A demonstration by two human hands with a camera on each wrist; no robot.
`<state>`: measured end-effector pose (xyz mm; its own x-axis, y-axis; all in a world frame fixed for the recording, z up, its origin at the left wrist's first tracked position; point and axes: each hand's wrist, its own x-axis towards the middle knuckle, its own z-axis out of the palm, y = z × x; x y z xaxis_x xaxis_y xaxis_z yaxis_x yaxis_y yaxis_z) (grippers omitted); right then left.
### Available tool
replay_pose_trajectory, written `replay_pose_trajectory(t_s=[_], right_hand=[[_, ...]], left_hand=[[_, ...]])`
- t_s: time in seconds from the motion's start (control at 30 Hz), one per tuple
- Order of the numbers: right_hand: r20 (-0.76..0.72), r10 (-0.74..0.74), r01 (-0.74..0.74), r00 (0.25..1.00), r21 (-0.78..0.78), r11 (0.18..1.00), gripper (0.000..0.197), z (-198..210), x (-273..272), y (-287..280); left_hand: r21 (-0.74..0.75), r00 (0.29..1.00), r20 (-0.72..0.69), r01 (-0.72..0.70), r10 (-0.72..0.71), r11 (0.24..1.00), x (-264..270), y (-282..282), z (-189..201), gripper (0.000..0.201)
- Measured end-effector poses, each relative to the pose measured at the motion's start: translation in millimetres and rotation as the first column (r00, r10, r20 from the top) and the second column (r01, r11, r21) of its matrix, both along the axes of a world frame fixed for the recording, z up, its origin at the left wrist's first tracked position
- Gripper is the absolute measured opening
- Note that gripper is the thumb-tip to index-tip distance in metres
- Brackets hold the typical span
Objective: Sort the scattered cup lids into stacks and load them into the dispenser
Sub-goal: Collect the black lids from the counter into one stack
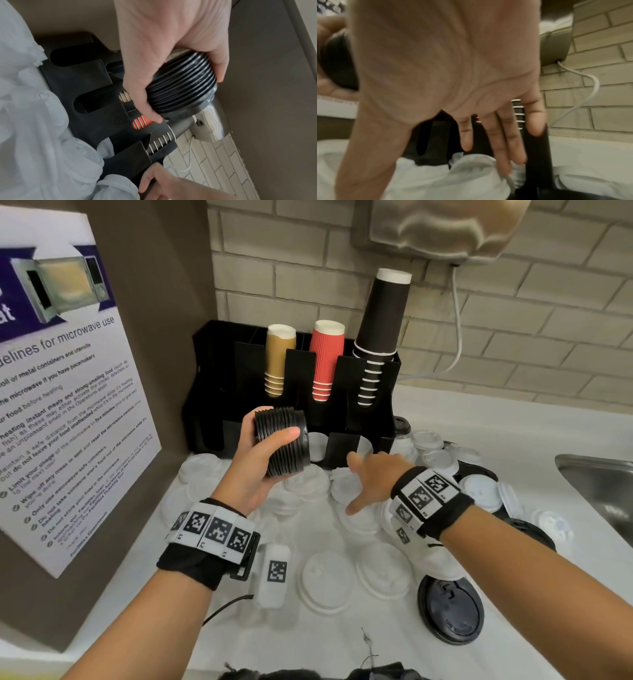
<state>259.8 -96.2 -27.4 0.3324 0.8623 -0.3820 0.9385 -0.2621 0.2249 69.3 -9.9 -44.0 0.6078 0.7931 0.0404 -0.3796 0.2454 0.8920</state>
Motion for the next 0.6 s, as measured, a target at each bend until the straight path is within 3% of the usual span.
replay_pose_trajectory(t_s=[0.13, 0.33, 0.47, 0.6], right_hand=[[0.008, -0.099, 0.099, 0.995, -0.007, 0.995, 0.097, -8, -8, 14], [-0.146, -0.200, 0.207, 0.969, 0.033, 0.978, 0.093, -10, -10, 28], [-0.229, -0.200, 0.200, 0.953, -0.022, 0.979, 0.099, 6, -4, 23], [-0.407, -0.118, 0.093, 0.906, -0.081, 0.992, 0.091, 24, -7, 22]], left_hand=[[0.018, 1.000, 0.001, 0.002, -0.002, 1.000, -1, 1, 1, 0.069], [0.028, 1.000, 0.001, -0.021, 0.021, 0.999, -6, 4, 2, 0.069], [0.028, 0.999, 0.003, -0.041, 0.041, 0.999, -11, 7, 1, 0.068], [0.028, 0.999, 0.019, -0.046, 0.045, 0.999, -11, 9, 3, 0.067]])
